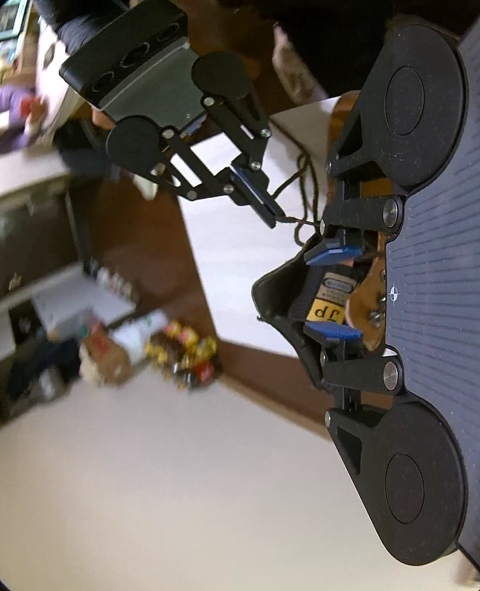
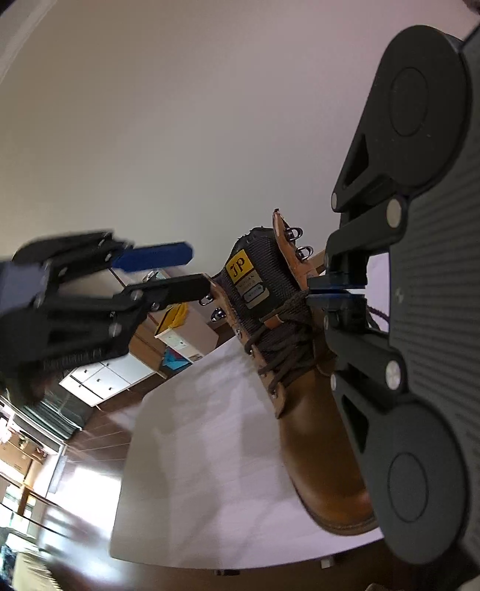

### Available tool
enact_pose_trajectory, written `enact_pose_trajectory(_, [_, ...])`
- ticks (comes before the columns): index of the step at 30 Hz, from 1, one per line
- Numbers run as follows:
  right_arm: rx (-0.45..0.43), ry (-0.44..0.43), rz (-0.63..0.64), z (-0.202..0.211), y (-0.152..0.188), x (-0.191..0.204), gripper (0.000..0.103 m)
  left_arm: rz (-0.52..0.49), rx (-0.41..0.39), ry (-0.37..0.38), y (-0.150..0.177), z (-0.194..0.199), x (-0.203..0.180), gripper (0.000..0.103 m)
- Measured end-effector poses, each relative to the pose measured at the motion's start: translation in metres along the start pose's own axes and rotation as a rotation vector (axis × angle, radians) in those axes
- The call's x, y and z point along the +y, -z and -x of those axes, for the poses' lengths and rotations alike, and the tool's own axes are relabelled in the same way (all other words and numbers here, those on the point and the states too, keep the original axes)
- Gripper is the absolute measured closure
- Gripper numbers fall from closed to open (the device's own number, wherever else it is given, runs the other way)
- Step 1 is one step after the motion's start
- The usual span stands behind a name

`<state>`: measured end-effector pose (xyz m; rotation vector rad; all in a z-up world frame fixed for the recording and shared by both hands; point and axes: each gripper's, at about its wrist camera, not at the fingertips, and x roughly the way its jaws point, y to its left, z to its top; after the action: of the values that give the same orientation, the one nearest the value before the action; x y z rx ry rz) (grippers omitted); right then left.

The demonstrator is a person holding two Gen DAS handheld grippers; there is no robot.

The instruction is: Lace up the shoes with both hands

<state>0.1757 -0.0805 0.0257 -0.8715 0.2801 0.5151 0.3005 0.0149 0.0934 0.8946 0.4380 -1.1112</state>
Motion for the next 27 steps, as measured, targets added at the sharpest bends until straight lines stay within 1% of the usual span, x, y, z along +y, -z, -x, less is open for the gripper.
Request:
enact_pose_trajectory(3, [0.017, 0.017, 0.010, -0.005, -0.004, 0.000, 0.100, -0.033, 0.039, 0.074, -0.006, -0.015, 0.024, 0.057])
enact_pose_trajectory(5, [0.035, 0.048, 0.016, -0.010, -0.008, 0.002, 0.100, -0.039, 0.053, 0.122, -0.008, -0.022, 0.036, 0.056])
enact_pose_trajectory(6, [0.042, 0.066, 0.026, -0.012, -0.010, 0.005, 0.100, -0.026, 0.064, 0.175, -0.009, -0.027, 0.045, 0.052])
enact_pose_trajectory(7, [0.050, 0.084, 0.037, -0.015, -0.012, 0.008, 0.100, -0.013, 0.075, 0.227, -0.010, -0.033, 0.054, 0.052])
enact_pose_trajectory(8, [0.057, 0.095, 0.044, -0.017, -0.014, 0.011, 0.100, -0.002, 0.087, 0.277, -0.011, -0.039, 0.062, 0.052])
enact_pose_trajectory(10, [0.068, 0.113, 0.058, -0.020, -0.016, 0.017, 0.100, 0.006, 0.126, 0.346, -0.009, -0.052, 0.070, 0.052])
enact_pose_trajectory(11, [0.077, 0.128, 0.069, -0.021, -0.017, 0.021, 0.100, 0.009, 0.137, 0.362, -0.007, -0.055, 0.071, 0.054])
enact_pose_trajectory(12, [0.087, 0.141, 0.082, -0.022, -0.018, 0.025, 0.100, 0.016, 0.170, 0.398, -0.005, -0.064, 0.074, 0.057])
enact_pose_trajectory(14, [0.105, 0.161, 0.100, -0.025, -0.019, 0.032, 0.100, 0.008, 0.214, 0.435, -0.002, -0.074, 0.074, 0.065])
enact_pose_trajectory(16, [0.116, 0.171, 0.102, -0.026, -0.020, 0.035, 0.100, 0.005, 0.241, 0.462, 0.001, -0.081, 0.073, 0.065])
enact_pose_trajectory(18, [0.121, 0.180, 0.103, -0.027, -0.020, 0.036, 0.100, 0.009, 0.254, 0.486, 0.002, -0.084, 0.075, 0.070])
enact_pose_trajectory(19, [0.122, 0.185, 0.101, -0.027, -0.020, 0.036, 0.100, 0.011, 0.259, 0.499, 0.002, -0.086, 0.076, 0.074])
enact_pose_trajectory(20, [0.124, 0.193, 0.098, -0.028, -0.020, 0.035, 0.100, 0.008, 0.260, 0.508, 0.001, -0.088, 0.076, 0.083])
enact_pose_trajectory(21, [0.127, 0.197, 0.098, -0.029, -0.020, 0.035, 0.100, -0.002, 0.261, 0.524, -0.001, -0.088, 0.075, 0.087])
enact_pose_trajectory(27, [0.152, 0.220, 0.113, -0.036, -0.019, 0.040, 0.100, -0.001, 0.262, 0.535, -0.005, -0.090, 0.074, 0.088])
